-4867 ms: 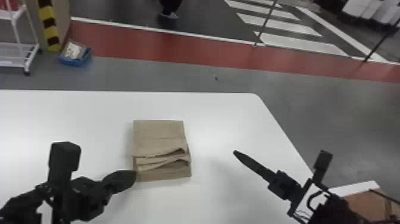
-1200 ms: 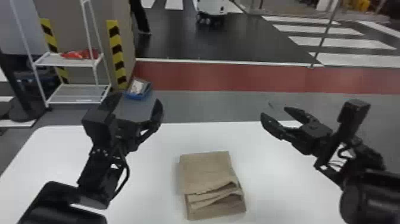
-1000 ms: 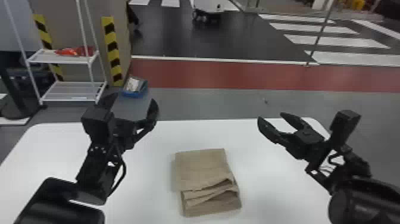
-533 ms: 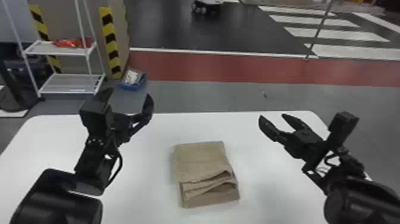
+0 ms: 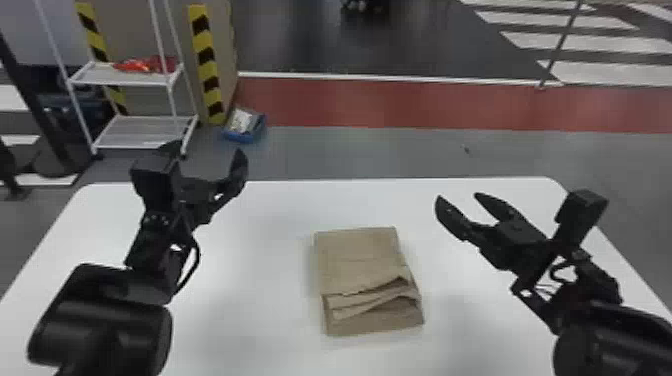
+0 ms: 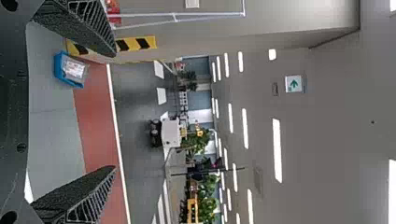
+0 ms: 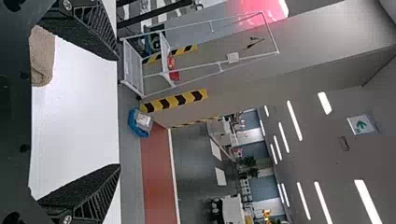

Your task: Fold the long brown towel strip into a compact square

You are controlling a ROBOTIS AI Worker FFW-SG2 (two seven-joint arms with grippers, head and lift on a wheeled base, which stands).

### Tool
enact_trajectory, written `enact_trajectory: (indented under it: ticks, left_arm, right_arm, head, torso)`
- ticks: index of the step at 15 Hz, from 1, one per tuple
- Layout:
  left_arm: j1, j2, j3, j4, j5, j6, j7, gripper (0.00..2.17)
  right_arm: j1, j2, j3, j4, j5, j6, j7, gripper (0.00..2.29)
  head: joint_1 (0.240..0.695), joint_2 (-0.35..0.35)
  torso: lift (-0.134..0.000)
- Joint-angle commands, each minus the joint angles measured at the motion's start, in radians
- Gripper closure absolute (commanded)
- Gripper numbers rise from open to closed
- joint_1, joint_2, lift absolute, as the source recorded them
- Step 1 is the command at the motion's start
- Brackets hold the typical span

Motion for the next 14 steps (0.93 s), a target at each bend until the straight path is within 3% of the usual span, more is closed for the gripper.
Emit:
enact_trajectory:
  ticks: [1,6,14]
  left_arm:
    - [0.010,0.000,0.029,-0.002,0.003,0.000,0.000,0.03]
    - [0.044,0.000,0.039,-0.016,0.009,-0.003,-0.001,0.03]
    - [0.050,0.000,0.040,-0.028,0.012,-0.003,-0.004,0.03]
  right_arm:
    - [0.000,0.001,0.041,-0.002,0.000,-0.003,-0.019,0.07]
    - [-0.002,0.001,0.075,0.001,0.000,-0.015,-0.045,0.07]
    - [0.003,0.001,0.076,0.001,0.000,-0.024,-0.071,0.05]
  head:
    - [0.631,-0.032]
    - [0.637,0.014]
    - [0.640,0.015]
  torso:
    - [-0.124]
    - [-0.124]
    - [-0.124]
